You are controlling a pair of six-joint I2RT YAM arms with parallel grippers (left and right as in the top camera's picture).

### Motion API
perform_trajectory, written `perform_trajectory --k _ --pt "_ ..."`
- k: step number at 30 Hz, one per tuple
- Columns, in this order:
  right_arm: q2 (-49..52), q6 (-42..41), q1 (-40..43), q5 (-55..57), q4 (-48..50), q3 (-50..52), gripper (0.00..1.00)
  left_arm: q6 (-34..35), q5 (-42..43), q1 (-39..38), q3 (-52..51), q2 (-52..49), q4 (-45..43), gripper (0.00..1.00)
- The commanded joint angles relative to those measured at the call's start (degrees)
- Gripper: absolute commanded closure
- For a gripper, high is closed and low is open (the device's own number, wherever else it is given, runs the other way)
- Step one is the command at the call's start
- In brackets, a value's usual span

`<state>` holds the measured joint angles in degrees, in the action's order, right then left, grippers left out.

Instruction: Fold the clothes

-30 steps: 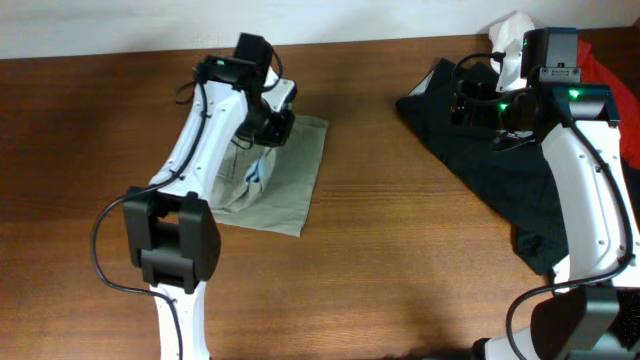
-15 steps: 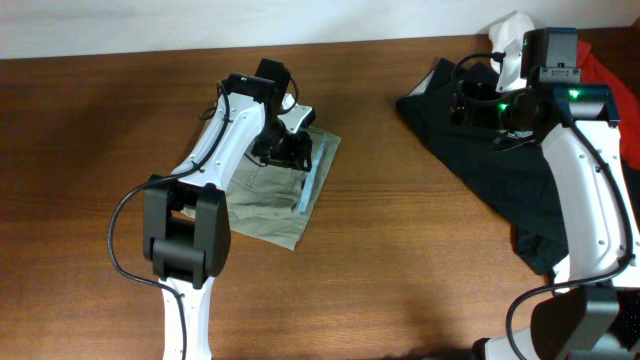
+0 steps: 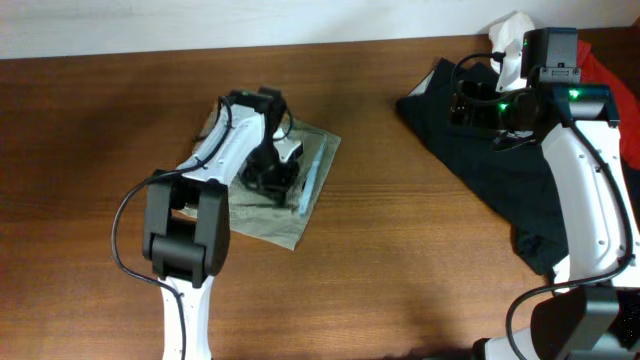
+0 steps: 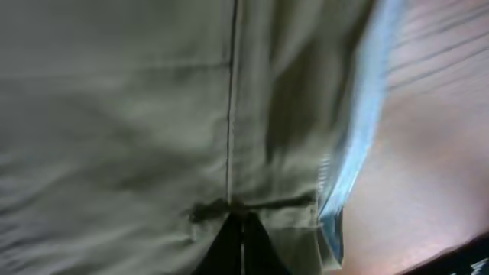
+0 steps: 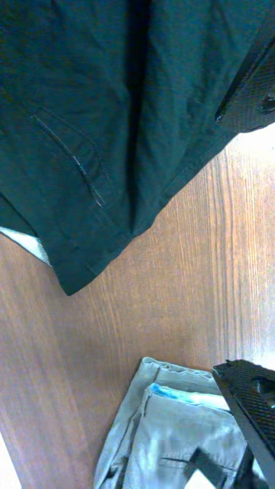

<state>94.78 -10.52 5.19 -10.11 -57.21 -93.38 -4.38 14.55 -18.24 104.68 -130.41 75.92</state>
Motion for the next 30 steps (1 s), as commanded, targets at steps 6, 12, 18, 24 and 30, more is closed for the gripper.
perform_trajectory --k 6,12,18,24,30 --pt "-0.5 0.0 -0.3 0.3 0.0 -0.2 0.01 0.3 11.8 -4.5 -12.6 -0.2 -8.2 0.99" --pt "-0.5 0.0 -0.3 0.3 0.0 -0.2 0.01 0.8 11.5 -4.3 5.4 0.2 -2.2 1.0" --pt "-0.5 0.0 -0.3 0.3 0.0 -0.2 0.01 5.3 9.5 -4.4 9.8 -2.8 -17.9 0.99" --pt "-0.5 0.0 -0.3 0.3 0.0 -0.2 0.01 5.3 9.7 -4.5 9.8 -11.3 -23.6 0.98" --pt "-0.5 0.0 -0.3 0.3 0.0 -0.2 0.01 4.8 12.6 -4.3 23.3 -11.3 -11.2 0.94"
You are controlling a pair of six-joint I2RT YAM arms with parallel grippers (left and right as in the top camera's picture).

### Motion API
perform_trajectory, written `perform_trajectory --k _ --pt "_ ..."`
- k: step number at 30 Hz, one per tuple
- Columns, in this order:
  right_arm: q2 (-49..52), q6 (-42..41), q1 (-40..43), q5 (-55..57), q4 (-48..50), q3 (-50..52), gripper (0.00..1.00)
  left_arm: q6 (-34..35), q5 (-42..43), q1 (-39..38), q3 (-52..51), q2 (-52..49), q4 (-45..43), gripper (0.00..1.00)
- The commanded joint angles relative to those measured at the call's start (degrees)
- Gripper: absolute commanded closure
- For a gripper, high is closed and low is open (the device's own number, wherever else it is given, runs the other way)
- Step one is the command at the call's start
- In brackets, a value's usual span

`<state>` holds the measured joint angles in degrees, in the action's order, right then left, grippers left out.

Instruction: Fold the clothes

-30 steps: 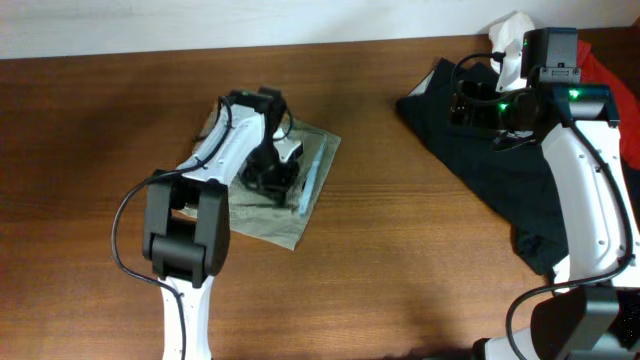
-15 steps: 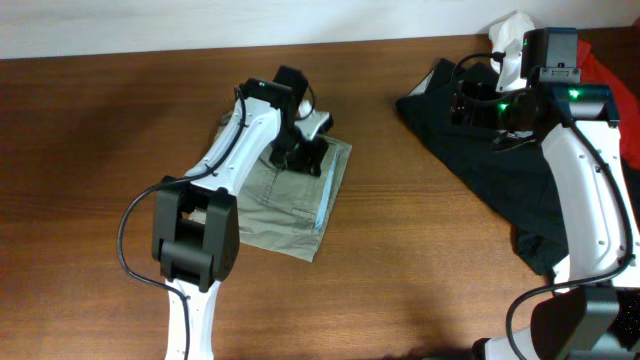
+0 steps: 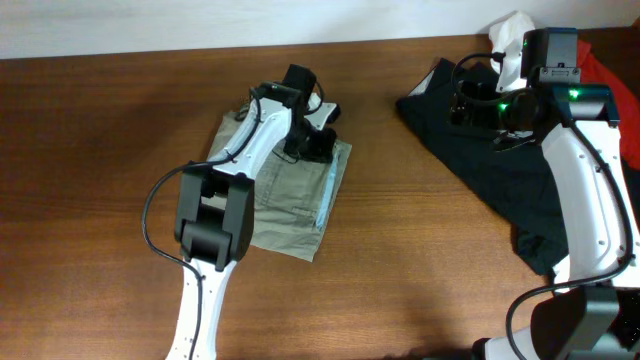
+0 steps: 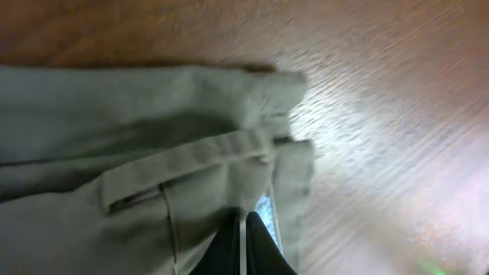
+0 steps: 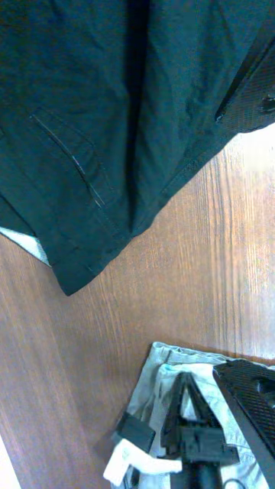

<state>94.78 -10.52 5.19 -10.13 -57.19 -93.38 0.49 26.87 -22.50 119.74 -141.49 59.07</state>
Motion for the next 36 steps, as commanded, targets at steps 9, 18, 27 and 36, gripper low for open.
perform_trajectory --k 9,18,27,36 --pt "-0.5 0.0 -0.3 0.3 0.0 -0.2 0.01 0.0 -15.7 -0.5 10.1 -0.4 37.7 0.94" --pt "-0.5 0.0 -0.3 0.3 0.0 -0.2 0.01 -4.0 -1.5 -6.2 -10.3 -0.4 24.3 0.98" --pt "-0.5 0.0 -0.3 0.3 0.0 -0.2 0.01 -4.8 -3.9 -5.9 2.1 8.4 24.1 0.48" --pt "-0.5 0.0 -0.3 0.3 0.0 -0.2 0.01 -4.9 -21.9 18.7 5.2 8.9 11.9 0.01"
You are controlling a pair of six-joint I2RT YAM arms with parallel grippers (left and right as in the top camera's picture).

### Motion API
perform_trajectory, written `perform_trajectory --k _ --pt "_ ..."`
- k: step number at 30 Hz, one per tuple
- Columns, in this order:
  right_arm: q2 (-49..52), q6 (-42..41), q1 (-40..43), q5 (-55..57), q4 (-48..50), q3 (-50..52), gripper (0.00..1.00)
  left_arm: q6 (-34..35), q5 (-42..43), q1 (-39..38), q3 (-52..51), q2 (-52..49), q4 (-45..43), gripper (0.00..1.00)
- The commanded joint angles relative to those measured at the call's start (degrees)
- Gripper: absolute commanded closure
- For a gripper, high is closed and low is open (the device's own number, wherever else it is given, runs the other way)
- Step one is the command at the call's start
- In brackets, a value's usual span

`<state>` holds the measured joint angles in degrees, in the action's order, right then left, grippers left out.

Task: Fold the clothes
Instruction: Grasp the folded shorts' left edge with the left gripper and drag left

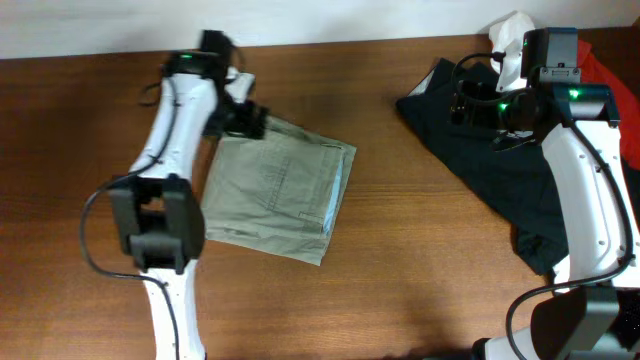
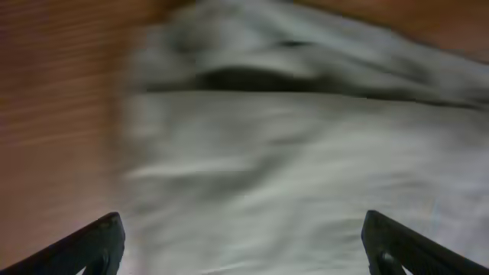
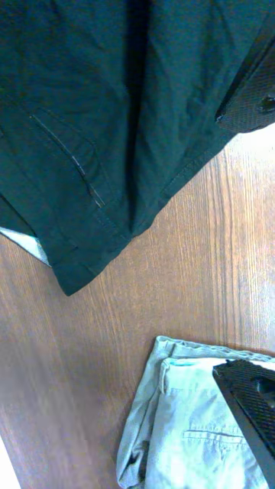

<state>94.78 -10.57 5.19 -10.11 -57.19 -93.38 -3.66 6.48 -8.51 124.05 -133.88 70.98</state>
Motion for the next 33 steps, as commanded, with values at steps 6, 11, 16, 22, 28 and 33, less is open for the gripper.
perform_trajectory --k 6,11,16,22,28,33 --pt "-0.5 0.0 -0.3 0.3 0.0 -0.2 0.01 -12.3 19.8 19.2 -6.3 -0.3 2.0 0.01" --pt "-0.5 0.0 -0.3 0.3 0.0 -0.2 0.01 -16.0 25.7 17.0 -19.0 -0.3 -3.5 0.01" --pt "-0.5 0.0 -0.3 0.3 0.0 -0.2 0.01 -16.2 25.4 14.8 -24.8 -0.4 -6.3 0.28" --pt "-0.5 0.1 -0.3 0.3 0.0 -0.2 0.01 -14.4 25.7 14.1 -24.8 -0.4 -8.5 0.73" --pt "-0.5 0.0 -0.3 0.3 0.0 -0.2 0.01 -1.9 25.2 14.7 -24.8 -0.4 -18.6 0.99" --pt "-0.5 0.0 -0.3 0.3 0.0 -0.2 0.01 8.2 24.5 18.4 -24.8 -0.4 -26.4 0.99"
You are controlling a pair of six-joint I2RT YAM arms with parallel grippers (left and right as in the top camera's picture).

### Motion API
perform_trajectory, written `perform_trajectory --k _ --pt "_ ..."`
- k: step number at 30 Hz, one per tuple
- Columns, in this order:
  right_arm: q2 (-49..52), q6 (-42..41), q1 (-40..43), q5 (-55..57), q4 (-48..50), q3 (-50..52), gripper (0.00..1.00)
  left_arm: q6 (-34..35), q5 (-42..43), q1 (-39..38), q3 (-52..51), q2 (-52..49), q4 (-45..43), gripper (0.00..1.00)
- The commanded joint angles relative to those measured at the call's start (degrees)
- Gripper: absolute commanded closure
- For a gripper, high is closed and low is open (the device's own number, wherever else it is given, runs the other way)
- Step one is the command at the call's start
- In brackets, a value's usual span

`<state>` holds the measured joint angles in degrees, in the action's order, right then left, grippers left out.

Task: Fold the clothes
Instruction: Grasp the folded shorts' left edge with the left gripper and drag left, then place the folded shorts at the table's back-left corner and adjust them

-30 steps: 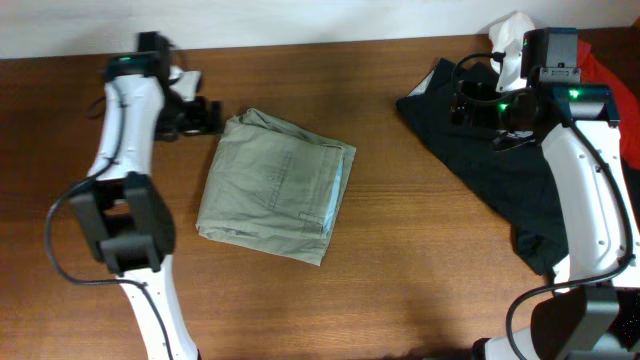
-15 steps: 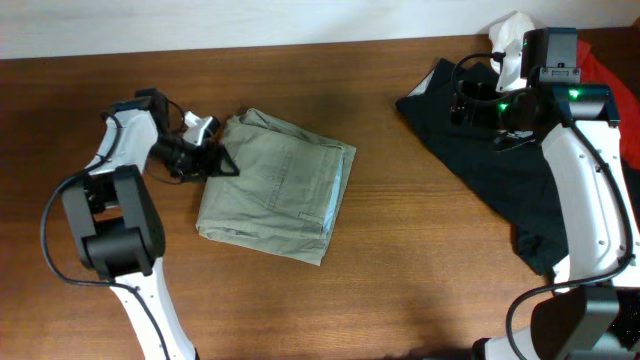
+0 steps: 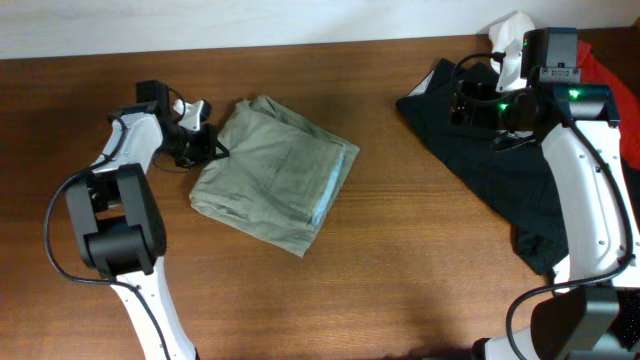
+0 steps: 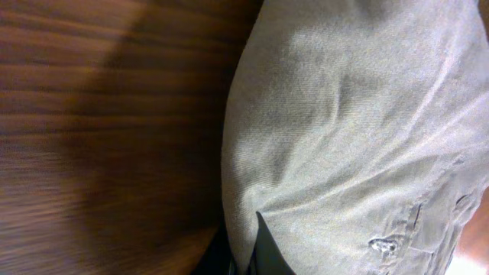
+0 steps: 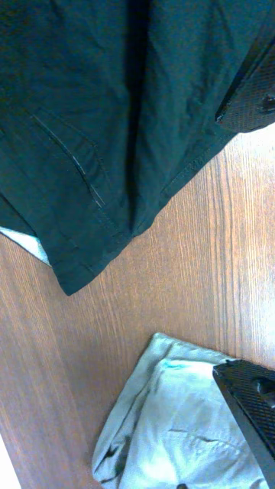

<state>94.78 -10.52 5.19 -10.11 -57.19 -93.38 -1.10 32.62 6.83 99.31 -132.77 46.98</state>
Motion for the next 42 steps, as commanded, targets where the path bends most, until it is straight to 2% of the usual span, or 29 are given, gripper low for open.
perform_trajectory --k 1,2,4,7,8,10,11,13,17,19,20,23,27,28,32,42 --pt "-0.5 0.0 -0.3 0.3 0.0 -0.2 0.01 9.7 -5.2 5.6 0.0 -1.5 -3.9 0.99" --pt "-0.5 0.0 -0.3 0.3 0.0 -0.2 0.01 13.7 -11.8 10.2 -0.1 -1.5 -6.0 0.99" --pt "-0.5 0.0 -0.3 0.3 0.0 -0.2 0.02 16.9 -17.6 15.4 -0.1 -1.5 -8.5 0.99" --pt "-0.5 0.0 -0.3 0.3 0.0 -0.2 0.01 26.6 -26.2 27.5 -0.1 -1.5 -11.4 0.96" --pt "-0.5 0.0 -0.3 0.3 0.0 -0.2 0.01 29.8 -26.3 31.1 0.0 -1.5 -11.4 0.96" --pt "-0.5 0.0 -0.3 0.3 0.0 -0.2 0.01 43.1 -26.0 39.6 -0.1 -1.5 -8.3 0.95" --pt "-0.5 0.0 -0.3 0.3 0.0 -0.2 0.01 47.2 -25.9 42.4 -0.1 -1.5 -6.7 0.89" --pt "-0.5 0.0 -0.3 0.3 0.0 -0.2 0.01 47.8 -21.0 45.3 -0.1 -1.5 -5.9 0.86" --pt "-0.5 0.0 -0.3 0.3 0.0 -0.2 0.01 47.8 -11.3 42.3 -0.1 -1.5 -5.3 0.85" --pt "-0.5 0.0 -0.3 0.3 0.0 -0.2 0.01 49.2 -11.4 37.6 -0.3 -1.5 -4.7 0.85" --pt "-0.5 0.0 -0.3 0.3 0.0 -0.2 0.01 52.0 -11.9 34.9 -0.9 -1.5 -5.4 0.82" --pt "-0.5 0.0 -0.3 0.3 0.0 -0.2 0.01 58.6 -15.9 29.6 -2.8 -1.6 -9.9 0.8" --pt "-0.5 0.0 -0.3 0.3 0.0 -0.2 0.01 53.9 -18.2 26.7 -2.9 -1.7 -20.2 0.8" --pt "-0.5 0.0 -0.3 0.3 0.0 -0.2 0.01 48.7 -18.9 26.4 -2.9 -1.8 -23.8 0.79" --pt "-0.5 0.0 -0.3 0.3 0.0 -0.2 0.01 40.9 -18.9 26.3 -2.9 -2.3 -30.2 0.76" --pt "-0.5 0.0 -0.3 0.3 0.0 -0.2 0.01 41.7 -21.0 22.5 -2.9 -6.6 -37.1 0.71"
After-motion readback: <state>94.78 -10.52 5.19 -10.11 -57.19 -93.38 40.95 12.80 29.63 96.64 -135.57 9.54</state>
